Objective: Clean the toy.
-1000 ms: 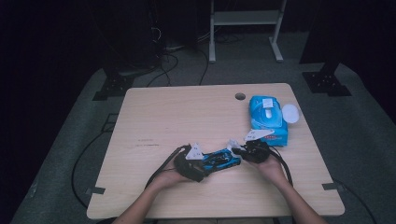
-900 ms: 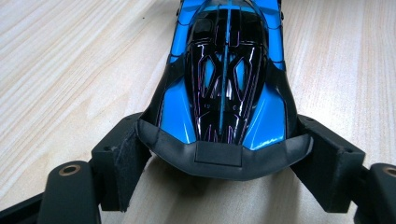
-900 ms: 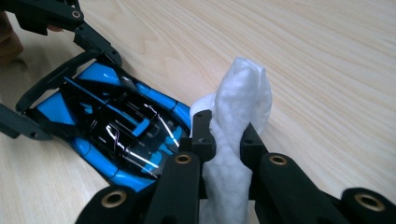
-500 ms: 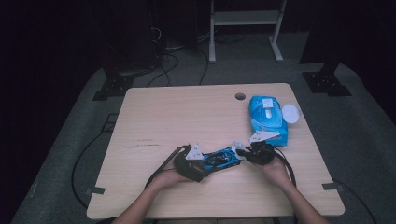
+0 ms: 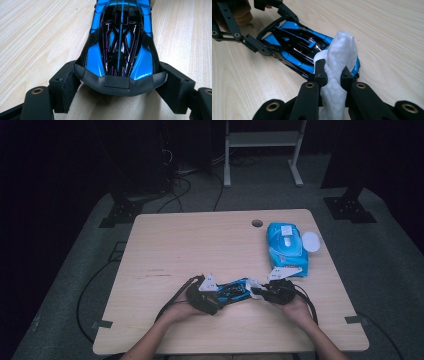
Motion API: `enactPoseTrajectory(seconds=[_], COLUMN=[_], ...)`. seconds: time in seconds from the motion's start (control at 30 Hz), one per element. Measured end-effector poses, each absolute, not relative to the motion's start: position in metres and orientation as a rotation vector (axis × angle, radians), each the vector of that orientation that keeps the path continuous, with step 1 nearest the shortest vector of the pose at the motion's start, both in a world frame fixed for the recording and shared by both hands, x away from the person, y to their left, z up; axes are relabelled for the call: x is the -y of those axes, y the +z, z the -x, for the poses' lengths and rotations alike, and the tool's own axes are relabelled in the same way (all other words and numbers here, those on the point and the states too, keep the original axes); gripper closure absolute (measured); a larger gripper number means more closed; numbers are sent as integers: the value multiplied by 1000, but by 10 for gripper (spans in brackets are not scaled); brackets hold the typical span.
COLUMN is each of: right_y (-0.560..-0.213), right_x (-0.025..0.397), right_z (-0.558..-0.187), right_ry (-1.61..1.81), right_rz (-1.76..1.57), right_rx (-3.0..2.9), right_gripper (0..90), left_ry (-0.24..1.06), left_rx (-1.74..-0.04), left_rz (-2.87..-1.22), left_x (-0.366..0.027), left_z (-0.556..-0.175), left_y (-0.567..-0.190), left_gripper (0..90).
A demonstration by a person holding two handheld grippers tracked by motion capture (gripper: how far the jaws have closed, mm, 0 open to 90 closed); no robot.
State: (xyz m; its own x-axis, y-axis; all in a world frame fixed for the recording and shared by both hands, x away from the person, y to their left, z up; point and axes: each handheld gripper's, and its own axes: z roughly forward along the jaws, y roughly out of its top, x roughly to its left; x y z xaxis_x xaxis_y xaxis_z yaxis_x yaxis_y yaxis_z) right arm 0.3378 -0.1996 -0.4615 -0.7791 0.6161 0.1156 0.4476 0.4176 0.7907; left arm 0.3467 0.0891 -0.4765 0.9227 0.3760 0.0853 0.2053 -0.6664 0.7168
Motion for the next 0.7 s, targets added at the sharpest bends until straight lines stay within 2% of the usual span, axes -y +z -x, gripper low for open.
enactPoseTrajectory(seconds=[0.17, 0.5, 0.7], right_y=[-466, -460, -464], right_x=[209, 178, 190], right_z=[-339, -374, -378], right_ry=[1266, 1241, 1219], right_rz=[-988, -971, -1016], right_rx=[-2476, -2434, -2434], right_gripper=[815, 814, 815], left_ry=[285, 278, 280], left_rx=[-410, -413, -406], left_rz=[-2314, -2314, -2319], left_x=[-89, -90, -90], left_z=[-347, -348, -348], left_y=[-477, -477, -477], left_gripper=[234, 234, 236])
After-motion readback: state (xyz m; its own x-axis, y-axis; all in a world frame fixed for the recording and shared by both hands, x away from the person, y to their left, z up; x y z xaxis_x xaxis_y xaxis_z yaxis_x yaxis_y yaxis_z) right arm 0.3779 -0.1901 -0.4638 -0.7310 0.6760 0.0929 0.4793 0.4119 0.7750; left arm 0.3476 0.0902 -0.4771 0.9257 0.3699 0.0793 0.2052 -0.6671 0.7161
